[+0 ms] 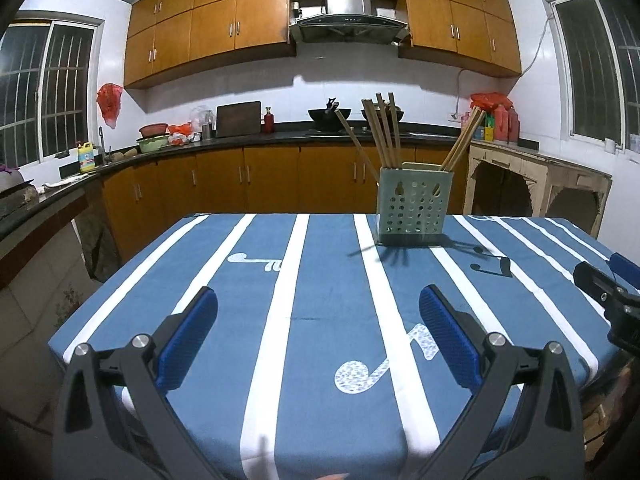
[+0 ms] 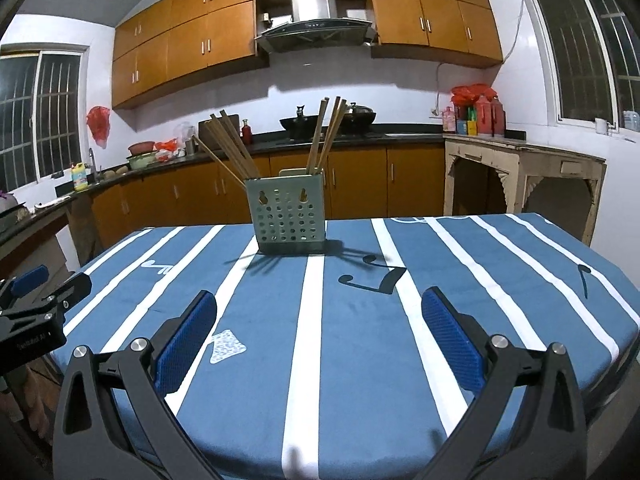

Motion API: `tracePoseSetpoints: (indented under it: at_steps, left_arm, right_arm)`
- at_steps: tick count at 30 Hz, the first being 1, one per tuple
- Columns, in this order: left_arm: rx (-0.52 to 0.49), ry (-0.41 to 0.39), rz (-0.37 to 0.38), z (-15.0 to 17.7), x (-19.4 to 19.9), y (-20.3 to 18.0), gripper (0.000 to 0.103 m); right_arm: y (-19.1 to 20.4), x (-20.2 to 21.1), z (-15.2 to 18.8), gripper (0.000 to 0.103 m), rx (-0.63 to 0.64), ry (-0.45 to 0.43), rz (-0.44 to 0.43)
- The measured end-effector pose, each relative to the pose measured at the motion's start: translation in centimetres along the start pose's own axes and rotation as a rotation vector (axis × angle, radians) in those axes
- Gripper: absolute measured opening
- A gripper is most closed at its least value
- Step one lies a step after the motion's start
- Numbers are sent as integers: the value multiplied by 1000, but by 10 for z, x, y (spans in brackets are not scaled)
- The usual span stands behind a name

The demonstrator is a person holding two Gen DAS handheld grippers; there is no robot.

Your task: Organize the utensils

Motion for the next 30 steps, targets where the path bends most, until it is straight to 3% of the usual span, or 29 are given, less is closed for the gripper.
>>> tracePoseSetpoints:
  at_steps: [16,30]
  left_arm:
    - [-1,7,-4,16,1,-5,99]
    - [-2,10,-3,17,1,-7,99]
  right_arm:
    - [-1,6,6,101,24,-38,43]
    - [-1,3,11,101,29,-16,55]
Point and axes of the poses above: each gripper's, at about its wrist camera, not at the fingertips, and x roughly against the way its jaws point, y to its left, z to its underside, the point moved 3 cm from there along -x, roughly the way its jaws point, and after that the axes turned 10 degrees about -y, right-handed, at the moved point
